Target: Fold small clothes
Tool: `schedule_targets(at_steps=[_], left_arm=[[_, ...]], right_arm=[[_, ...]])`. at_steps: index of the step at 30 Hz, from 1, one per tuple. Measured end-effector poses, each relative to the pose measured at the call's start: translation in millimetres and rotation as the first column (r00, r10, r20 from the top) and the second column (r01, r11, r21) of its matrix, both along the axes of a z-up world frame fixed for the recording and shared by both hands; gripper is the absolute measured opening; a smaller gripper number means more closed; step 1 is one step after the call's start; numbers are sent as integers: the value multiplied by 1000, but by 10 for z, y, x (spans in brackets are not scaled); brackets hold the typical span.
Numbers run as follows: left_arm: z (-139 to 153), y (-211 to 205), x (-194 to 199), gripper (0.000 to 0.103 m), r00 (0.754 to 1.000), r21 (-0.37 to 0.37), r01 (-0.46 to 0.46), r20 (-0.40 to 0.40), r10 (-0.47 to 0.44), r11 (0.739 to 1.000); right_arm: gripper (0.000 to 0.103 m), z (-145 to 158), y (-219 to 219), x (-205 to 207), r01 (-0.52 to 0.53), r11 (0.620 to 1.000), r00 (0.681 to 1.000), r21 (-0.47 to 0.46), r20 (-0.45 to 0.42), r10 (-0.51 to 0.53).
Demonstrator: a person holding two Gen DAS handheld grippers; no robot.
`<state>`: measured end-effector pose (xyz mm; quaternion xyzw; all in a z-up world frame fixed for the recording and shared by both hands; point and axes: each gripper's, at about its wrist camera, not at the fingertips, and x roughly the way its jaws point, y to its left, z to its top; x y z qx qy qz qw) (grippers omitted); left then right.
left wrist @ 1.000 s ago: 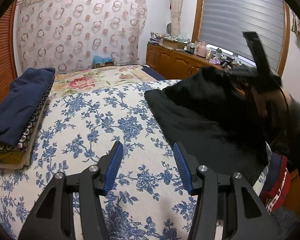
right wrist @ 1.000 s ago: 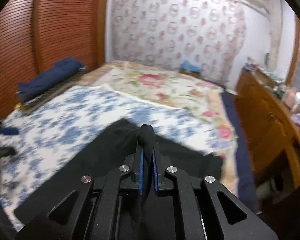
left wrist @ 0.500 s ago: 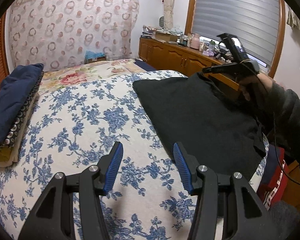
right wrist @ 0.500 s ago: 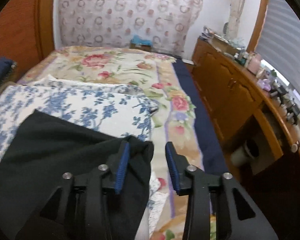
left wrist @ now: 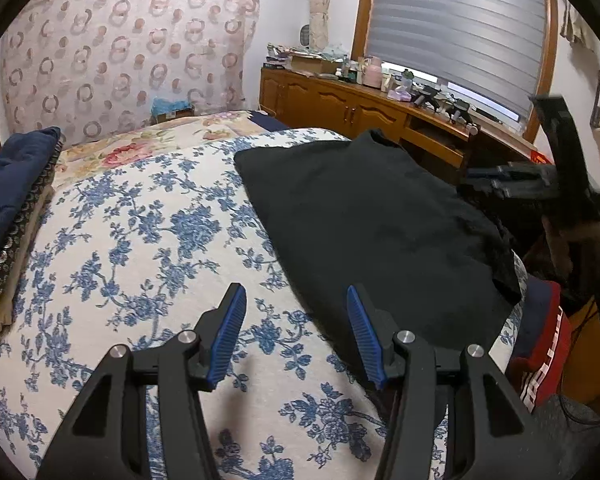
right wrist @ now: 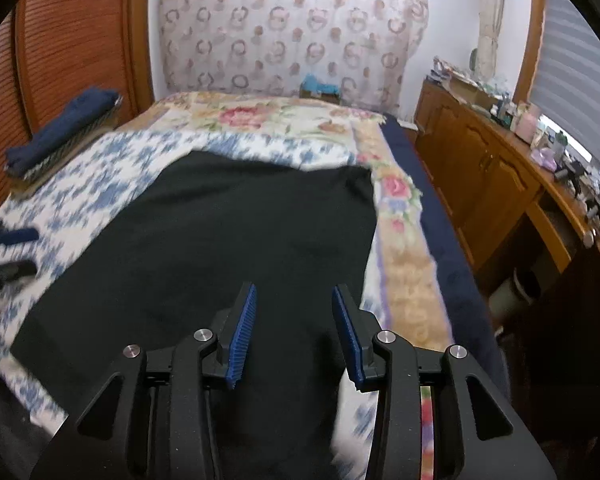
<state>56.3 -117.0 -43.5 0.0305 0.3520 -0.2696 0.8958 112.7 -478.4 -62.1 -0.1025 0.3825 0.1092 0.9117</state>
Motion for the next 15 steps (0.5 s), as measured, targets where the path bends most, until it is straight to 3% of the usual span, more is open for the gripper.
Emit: schedule_targets(at_steps=[7, 15], left_arm=[[-56, -48, -27, 52, 1000, 1, 22, -15, -22, 1000], [-129, -92, -101, 52, 999, 12, 30, -40, -30, 999]], right_arm=[[44, -287, 96, -290, 62, 995, 996, -75, -61, -66], [46, -359, -46, -492, 82, 985, 991, -154, -93, -97]])
